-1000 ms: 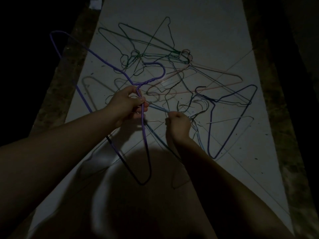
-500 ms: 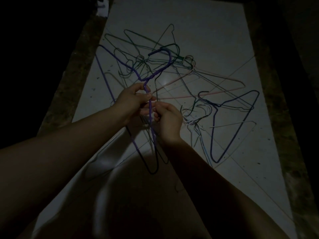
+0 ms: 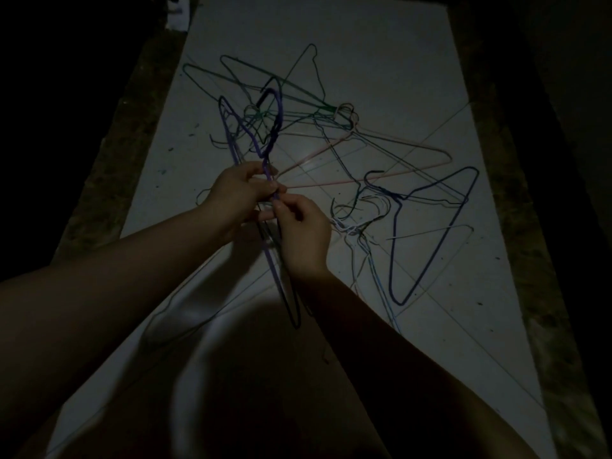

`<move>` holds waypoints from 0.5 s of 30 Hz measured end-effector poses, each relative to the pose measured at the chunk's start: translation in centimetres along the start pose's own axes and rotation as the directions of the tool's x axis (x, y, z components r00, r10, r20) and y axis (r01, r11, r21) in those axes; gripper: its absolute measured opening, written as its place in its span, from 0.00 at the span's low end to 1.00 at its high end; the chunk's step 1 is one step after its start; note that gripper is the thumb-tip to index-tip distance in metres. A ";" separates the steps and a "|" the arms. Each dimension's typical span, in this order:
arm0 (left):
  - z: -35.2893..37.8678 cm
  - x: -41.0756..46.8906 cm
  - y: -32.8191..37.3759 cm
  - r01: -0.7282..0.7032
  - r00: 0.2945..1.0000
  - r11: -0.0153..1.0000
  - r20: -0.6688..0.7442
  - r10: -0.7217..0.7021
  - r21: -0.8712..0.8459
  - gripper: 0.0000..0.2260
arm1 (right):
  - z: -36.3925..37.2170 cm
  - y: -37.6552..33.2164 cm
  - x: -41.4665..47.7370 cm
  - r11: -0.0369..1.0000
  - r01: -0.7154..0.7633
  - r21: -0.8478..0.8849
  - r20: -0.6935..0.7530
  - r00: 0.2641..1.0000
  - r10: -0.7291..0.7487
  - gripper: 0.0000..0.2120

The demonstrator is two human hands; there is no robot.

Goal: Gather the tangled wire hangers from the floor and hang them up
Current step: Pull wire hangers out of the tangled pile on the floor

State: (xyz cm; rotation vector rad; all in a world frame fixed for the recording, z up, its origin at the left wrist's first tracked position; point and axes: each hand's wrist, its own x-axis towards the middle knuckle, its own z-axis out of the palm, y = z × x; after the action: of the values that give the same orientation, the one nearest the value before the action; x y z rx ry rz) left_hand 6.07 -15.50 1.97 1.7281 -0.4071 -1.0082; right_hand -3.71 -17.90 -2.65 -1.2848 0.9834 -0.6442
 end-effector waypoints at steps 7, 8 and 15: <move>0.9 0.1 -0.6 0.008 1.000 0.997 -0.027 -0.006 0.075 0.07 | -1.6 1.3 -0.2 0.991 0.070 -0.113 0.043 0.997 -0.065 0.11; 1.1 0.1 -0.5 0.004 0.999 0.997 -0.042 -0.001 0.078 0.06 | -2.1 1.7 0.1 0.986 0.072 -0.152 0.034 0.997 -0.067 0.11; 1.3 -0.2 -0.5 0.002 1.000 0.995 -0.004 -0.002 0.098 0.08 | -7.4 7.6 2.6 0.908 -0.193 -0.371 -0.346 0.936 0.057 0.14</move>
State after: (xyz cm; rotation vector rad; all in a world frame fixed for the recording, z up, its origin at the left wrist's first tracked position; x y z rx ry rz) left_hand 4.83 -15.95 1.47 1.8184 -0.4591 -1.0003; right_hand -9.93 -22.21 -10.55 -1.4812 1.5243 -0.5832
